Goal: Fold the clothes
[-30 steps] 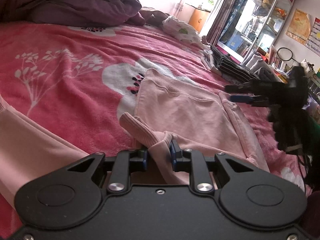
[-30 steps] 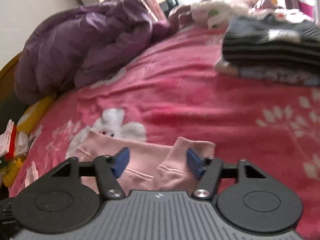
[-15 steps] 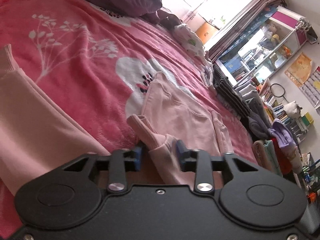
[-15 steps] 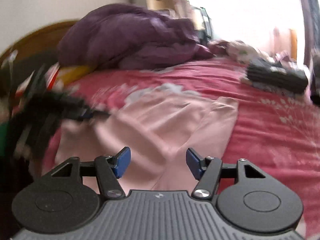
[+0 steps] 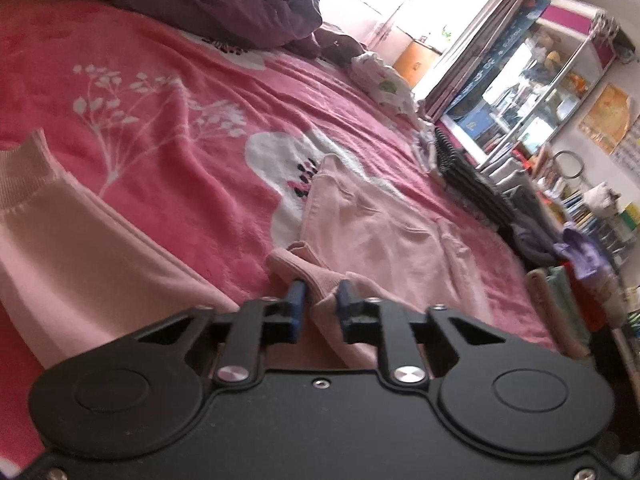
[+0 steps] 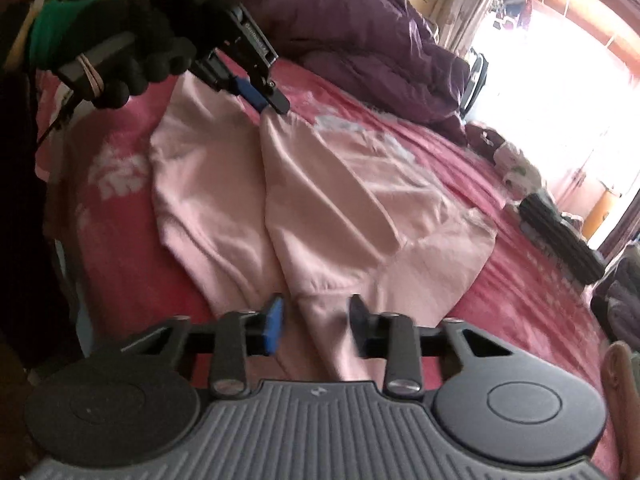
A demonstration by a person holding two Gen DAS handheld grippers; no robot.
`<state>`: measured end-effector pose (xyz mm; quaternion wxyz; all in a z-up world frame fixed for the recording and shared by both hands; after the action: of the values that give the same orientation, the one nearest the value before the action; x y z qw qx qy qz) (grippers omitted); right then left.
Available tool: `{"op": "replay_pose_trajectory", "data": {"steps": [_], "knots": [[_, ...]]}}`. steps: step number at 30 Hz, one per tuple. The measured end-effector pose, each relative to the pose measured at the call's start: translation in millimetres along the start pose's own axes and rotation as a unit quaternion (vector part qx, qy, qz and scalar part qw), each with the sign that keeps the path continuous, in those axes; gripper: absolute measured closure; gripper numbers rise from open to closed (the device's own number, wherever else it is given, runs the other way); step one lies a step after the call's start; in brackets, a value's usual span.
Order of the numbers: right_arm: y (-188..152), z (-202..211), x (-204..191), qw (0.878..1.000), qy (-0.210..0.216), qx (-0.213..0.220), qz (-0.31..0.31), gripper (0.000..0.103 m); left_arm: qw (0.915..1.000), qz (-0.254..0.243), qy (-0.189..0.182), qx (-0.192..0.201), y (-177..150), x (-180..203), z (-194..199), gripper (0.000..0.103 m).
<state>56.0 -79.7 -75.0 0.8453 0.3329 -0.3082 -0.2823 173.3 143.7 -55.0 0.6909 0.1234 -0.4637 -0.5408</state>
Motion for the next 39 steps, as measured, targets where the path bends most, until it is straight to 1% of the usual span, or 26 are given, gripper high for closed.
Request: {"op": "replay_pose_trajectory", "data": {"steps": [2,5,6,8,9,11,12,15,17,19,22,23,25,26,29,32,34,35,39], "knots": [[-2,-4,-2,1.000,-0.006,-0.002,-0.002,0.074,0.9999,0.002,-0.007,0.014,6,6,-1,0.094],[-5,-3,-5,1.000,-0.014,-0.001,-0.018,0.081,0.9996,0.007,-0.011,0.026,17,14,-4,0.095],[-8,-1,1,0.998,-0.003,0.007,-0.065,0.086,0.9993,0.015,-0.015,0.029,21,17,-5,0.095],[-13,4,16,0.987,0.020,0.024,-0.158,0.089,0.9985,0.030,-0.026,0.036,28,25,-10,0.095],[-15,6,23,0.978,0.031,0.033,-0.204,0.091,0.9981,0.034,-0.032,0.040,33,30,-12,0.095],[-19,11,38,0.953,0.053,0.050,-0.295,0.092,0.9971,0.038,-0.046,0.047,41,46,-15,0.095],[-21,14,46,0.937,0.064,0.058,-0.339,0.092,0.9969,0.033,-0.051,0.051,45,56,-16,0.095],[-34,18,59,0.890,0.095,0.076,-0.439,0.092,0.9962,0.006,-0.057,0.065,55,91,-20,0.095],[-43,19,65,0.861,0.107,0.083,-0.489,0.092,0.9958,-0.014,-0.056,0.071,60,114,-25,0.095],[-51,17,69,0.836,0.119,0.091,-0.528,0.092,0.9961,-0.042,-0.042,0.065,61,134,-38,0.095],[-61,15,75,0.802,0.136,0.097,-0.574,0.092,0.9962,-0.072,-0.021,0.045,60,159,-62,0.095],[-64,15,78,0.788,0.142,0.099,-0.591,0.092,0.9957,-0.084,-0.014,0.038,59,167,-70,0.095],[-67,14,83,0.776,0.139,0.106,-0.606,0.092,0.9939,-0.108,-0.001,0.024,58,183,-87,0.095],[-66,15,85,0.774,0.139,0.109,-0.608,0.092,0.9924,-0.121,0.006,0.017,57,192,-95,0.095],[-68,14,88,0.758,0.145,0.114,-0.625,0.092,0.9856,-0.167,0.027,0.003,51,213,-117,0.095],[-79,6,87,0.735,0.147,0.099,-0.655,0.092,0.9780,-0.203,0.048,-0.013,41,227,-139,0.095],[-87,-1,85,0.719,0.147,0.086,-0.673,0.093,0.9755,-0.211,0.056,-0.023,35,230,-151,0.095],[-89,-3,85,0.713,0.148,0.086,-0.680,0.093,0.9751,-0.212,0.059,-0.026,33,231,-155,0.095],[-88,-4,84,0.703,0.153,0.088,-0.689,0.092,0.9736,-0.215,0.067,-0.035,25,237,-168,0.095]]}}
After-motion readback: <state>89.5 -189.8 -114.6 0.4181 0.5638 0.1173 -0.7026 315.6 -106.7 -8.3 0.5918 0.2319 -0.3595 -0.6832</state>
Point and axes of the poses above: each gripper's, at about its wrist camera, not at the fingertips, and z roughly against the way its jaws point, x to its right, y to its top, the point moved 10 cm from there along -z, roughly the way its jaws point, and after that the axes turned 1 degree about -z, right-handed, at the moved point
